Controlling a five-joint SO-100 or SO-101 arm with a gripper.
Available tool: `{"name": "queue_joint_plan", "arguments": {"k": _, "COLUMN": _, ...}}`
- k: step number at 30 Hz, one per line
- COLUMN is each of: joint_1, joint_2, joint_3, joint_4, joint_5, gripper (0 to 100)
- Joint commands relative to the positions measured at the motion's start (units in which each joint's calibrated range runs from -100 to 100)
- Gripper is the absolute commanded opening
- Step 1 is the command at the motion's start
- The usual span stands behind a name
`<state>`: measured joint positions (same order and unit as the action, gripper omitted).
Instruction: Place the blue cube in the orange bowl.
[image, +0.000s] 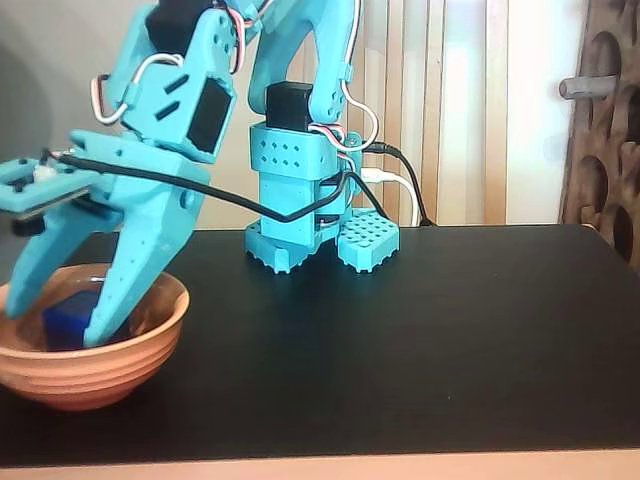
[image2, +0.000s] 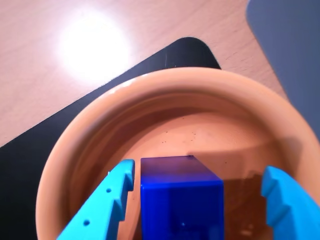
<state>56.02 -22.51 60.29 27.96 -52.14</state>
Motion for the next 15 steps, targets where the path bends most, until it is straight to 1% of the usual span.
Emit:
{"name": "queue_joint_plan", "arguments": {"k": 1, "joint_1": -0.46, "joint_2": -6.42, "joint_3": -4.48, "joint_4": 0.26, "joint_5": -0.46, "gripper": 35}}
{"name": "queue_joint_plan", "arguments": {"k": 4, "joint_1": -1.56, "joint_2": -8.46, "joint_3": -4.48, "joint_4": 0.26, "joint_5": -0.19, "gripper": 30}}
{"name": "queue_joint_plan", "arguments": {"k": 6, "joint_1": -2.06, "joint_2": -9.82, "joint_3": -4.48, "joint_4": 0.26, "joint_5": -0.19, "gripper": 30}}
{"name": "queue_joint_plan", "arguments": {"k": 15, "joint_1": -6.17, "joint_2": -20.22, "joint_3": -4.21, "joint_4": 0.26, "joint_5": -0.04, "gripper": 29}}
